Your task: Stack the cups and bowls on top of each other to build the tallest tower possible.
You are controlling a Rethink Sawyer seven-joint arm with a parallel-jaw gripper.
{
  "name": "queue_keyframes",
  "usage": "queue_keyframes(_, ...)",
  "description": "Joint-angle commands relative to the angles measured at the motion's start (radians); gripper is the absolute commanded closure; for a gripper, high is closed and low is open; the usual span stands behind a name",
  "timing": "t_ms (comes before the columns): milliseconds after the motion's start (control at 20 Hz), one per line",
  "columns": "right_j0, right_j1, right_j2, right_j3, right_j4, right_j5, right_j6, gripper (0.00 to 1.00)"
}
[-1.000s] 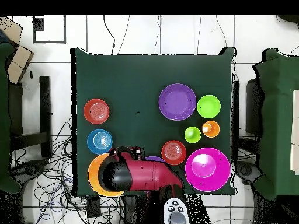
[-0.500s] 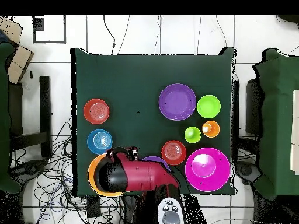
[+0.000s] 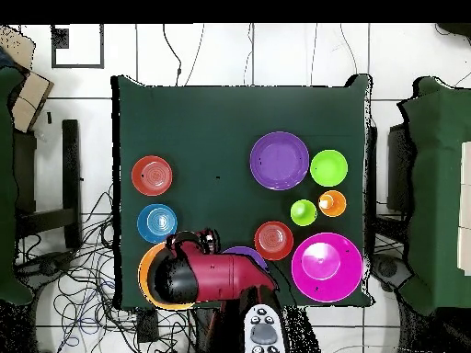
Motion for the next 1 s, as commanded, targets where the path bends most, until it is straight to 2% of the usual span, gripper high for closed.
queue_keyframes(50,0.001,0.077,0.049,0.064,-0.067,-0.075,0.135,0.0)
queue_keyframes(300,-0.052,0.071,0.081,0.09,-0.081,-0.107,0.127,0.0)
queue_keyframes(500,-0.092,0.112,0.112,0.038,-0.06,-0.08,0.114,0.0)
queue_keyframes(800,-0.044,0.216,0.074,-0.099,-0.018,-0.061,0.115,0.0)
queue_keyframes(1000,-0.007,0.305,0.044,-0.162,-0.009,-0.129,0.134,0.0)
